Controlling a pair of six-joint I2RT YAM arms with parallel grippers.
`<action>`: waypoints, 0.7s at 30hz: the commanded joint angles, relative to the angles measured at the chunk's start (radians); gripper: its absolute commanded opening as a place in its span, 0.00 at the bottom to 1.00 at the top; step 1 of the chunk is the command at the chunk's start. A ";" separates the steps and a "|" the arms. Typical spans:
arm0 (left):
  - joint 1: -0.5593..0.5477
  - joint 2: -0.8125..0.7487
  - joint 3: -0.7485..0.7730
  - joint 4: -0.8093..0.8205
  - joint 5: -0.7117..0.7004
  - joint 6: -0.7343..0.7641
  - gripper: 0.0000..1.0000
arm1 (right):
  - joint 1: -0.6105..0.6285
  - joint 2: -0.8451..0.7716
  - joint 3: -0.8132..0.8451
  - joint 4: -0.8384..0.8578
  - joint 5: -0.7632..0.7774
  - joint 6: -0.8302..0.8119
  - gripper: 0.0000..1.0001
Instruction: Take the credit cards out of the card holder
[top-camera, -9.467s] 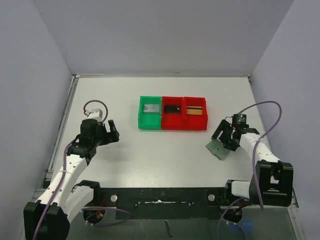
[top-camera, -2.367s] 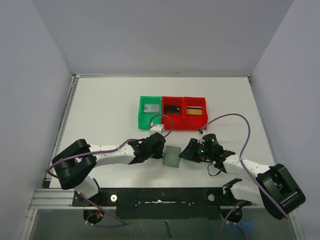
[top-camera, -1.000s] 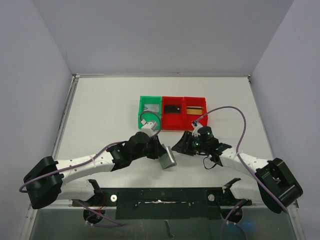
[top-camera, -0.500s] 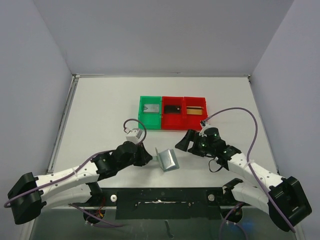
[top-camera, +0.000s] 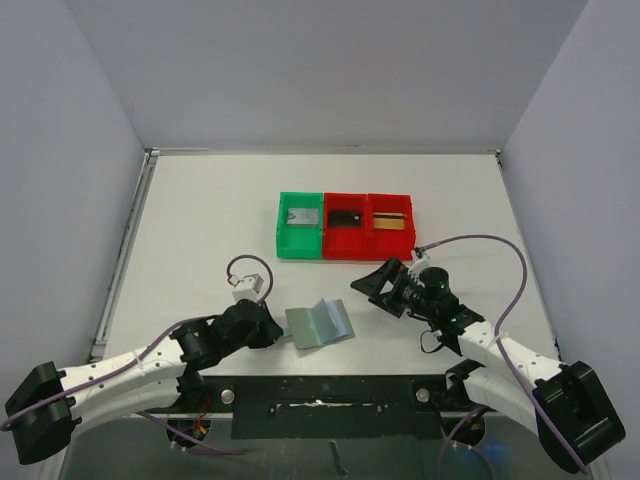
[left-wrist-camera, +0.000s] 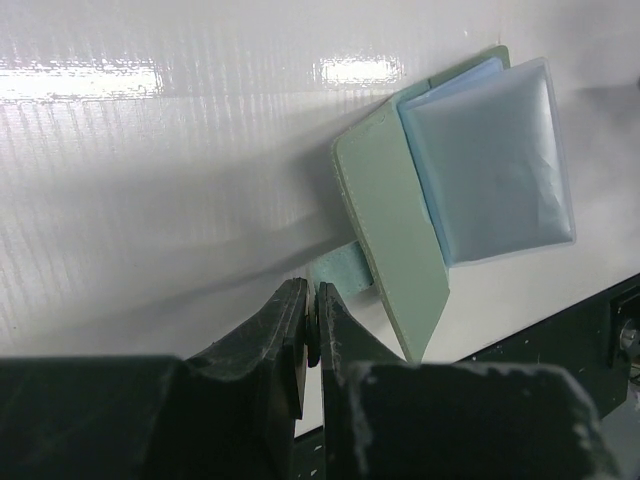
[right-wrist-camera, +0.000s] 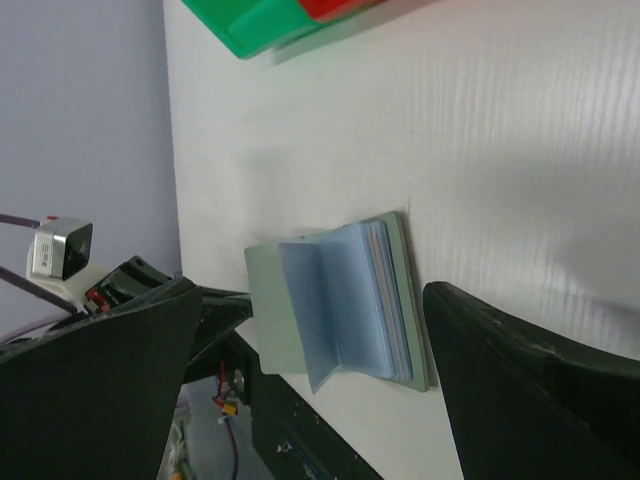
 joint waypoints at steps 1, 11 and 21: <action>0.007 -0.037 0.008 0.004 -0.027 0.011 0.00 | 0.015 0.038 -0.031 0.320 -0.128 0.064 0.98; 0.011 -0.064 -0.007 0.035 -0.018 0.012 0.00 | 0.195 0.231 0.219 -0.073 0.061 -0.086 0.92; 0.011 -0.074 0.005 0.017 -0.019 0.009 0.00 | 0.271 0.418 0.327 -0.007 -0.068 -0.130 0.76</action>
